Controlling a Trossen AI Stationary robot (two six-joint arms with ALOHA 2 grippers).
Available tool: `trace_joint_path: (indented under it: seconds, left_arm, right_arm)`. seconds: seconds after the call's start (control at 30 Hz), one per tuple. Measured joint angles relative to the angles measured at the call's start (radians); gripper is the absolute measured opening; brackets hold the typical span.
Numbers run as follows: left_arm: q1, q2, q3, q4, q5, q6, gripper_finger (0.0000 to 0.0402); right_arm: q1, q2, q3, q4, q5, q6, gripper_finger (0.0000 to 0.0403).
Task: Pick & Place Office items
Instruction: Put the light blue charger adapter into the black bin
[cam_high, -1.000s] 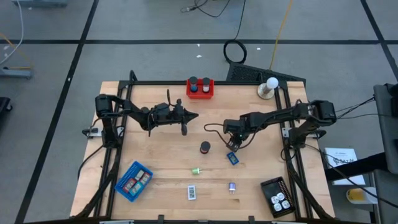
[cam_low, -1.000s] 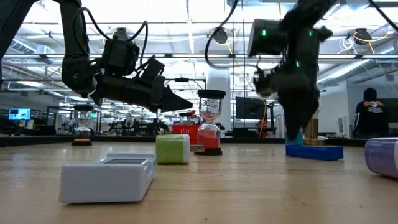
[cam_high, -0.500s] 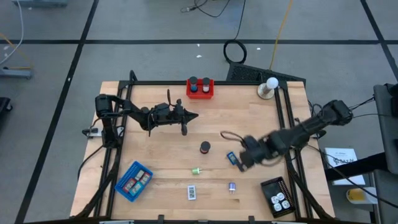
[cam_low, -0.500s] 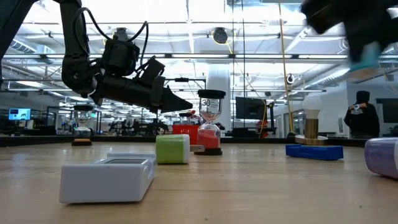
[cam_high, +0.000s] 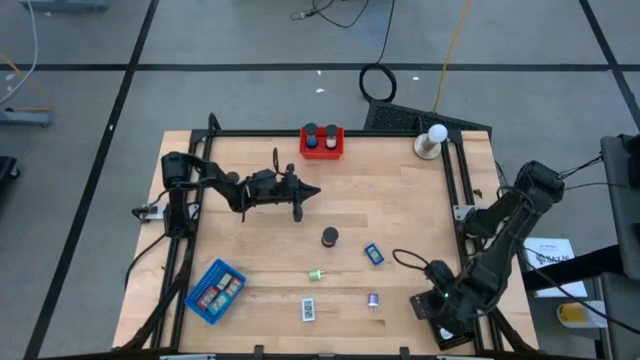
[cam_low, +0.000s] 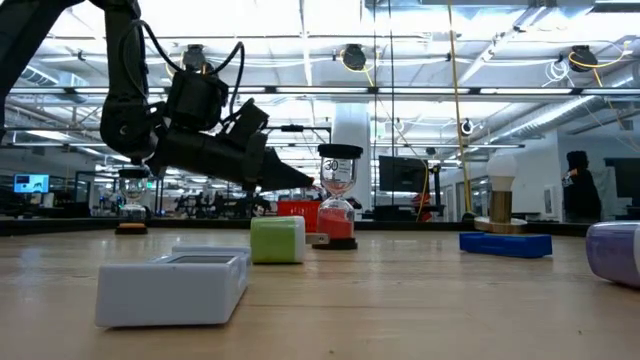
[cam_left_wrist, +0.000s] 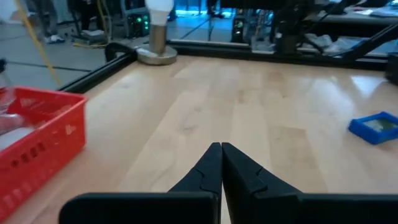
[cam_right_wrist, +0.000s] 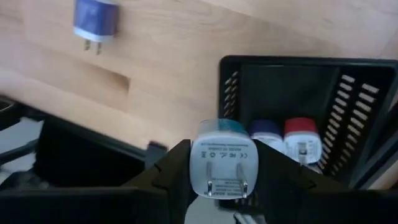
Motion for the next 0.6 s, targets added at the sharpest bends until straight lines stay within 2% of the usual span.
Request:
trace_joint_path:
  seconds: [0.13,0.3,0.6]
  left_arm:
    - [-0.013,0.0,0.0,0.027,0.0,0.009,0.0014]
    - [-0.017,0.0,0.0,0.027,0.0,0.014,0.0004]
    - [-0.016,0.0,-0.001,0.026,0.0,0.014,0.0011]
  right_arm:
    - [0.014,0.02,-0.021,0.003,-0.007,0.018,0.0136]
    - [0.022,0.042,-0.051,0.009,-0.076,0.02,0.0137]
    - [0.033,0.086,-0.125,0.067,-0.075,0.007,0.0137]
